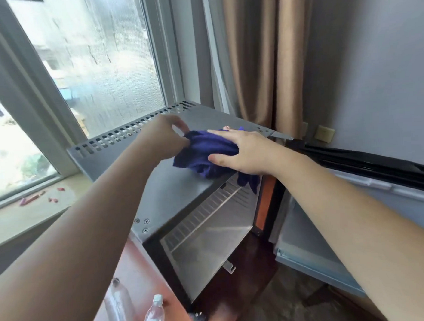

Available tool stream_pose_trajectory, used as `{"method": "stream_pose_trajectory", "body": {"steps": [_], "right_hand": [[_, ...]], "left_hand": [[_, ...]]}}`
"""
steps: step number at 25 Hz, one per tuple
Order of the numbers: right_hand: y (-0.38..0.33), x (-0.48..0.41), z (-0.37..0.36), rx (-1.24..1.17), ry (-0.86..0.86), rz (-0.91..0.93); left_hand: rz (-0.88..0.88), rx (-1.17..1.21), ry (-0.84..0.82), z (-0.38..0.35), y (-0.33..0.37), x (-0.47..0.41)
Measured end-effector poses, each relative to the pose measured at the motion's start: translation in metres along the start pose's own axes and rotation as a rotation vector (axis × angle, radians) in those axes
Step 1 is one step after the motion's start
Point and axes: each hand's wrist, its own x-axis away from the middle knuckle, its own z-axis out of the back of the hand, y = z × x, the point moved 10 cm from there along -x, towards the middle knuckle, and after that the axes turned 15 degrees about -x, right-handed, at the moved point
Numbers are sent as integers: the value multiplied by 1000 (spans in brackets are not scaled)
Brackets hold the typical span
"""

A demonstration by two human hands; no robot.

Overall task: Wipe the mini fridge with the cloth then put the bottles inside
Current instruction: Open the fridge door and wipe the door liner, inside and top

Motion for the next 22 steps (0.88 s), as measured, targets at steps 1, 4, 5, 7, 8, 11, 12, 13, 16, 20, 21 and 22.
{"method": "stream_pose_trajectory", "body": {"steps": [1,4,5,7,8,11,12,13,16,20,21,22], "right_hand": [[3,0,3,-14,52,21],[13,-10,7,-87,181,8],[17,-15,5,-73,201,-14],[24,-27,6,-36,243,-39],[27,-34,11,-21,273,-44],[42,-53,30,3,357,-79],[48,-60,36,16,370,-102],[55,-69,41,30,381,-131],[69,-91,51,59,427,-207],[73,-108,52,81,474,-246],[72,-107,53,99,487,-251],[70,-104,54,113,494,-252]], "left_hand": [[-26,58,-76,-12,5,2],[-176,23,-200,-32,33,0],[-233,-58,-198,-36,44,-4],[-311,-217,-192,-45,58,-19],[-331,-259,-199,-50,63,-31],[-402,-264,-234,-61,77,-67],[-413,-252,-241,-64,82,-80],[-421,-251,-249,-68,87,-96],[-393,-215,-312,-84,96,-133],[-363,-65,-384,-93,96,-158],[-373,-79,-373,-92,96,-158],[-382,-104,-354,-90,96,-155]]}}
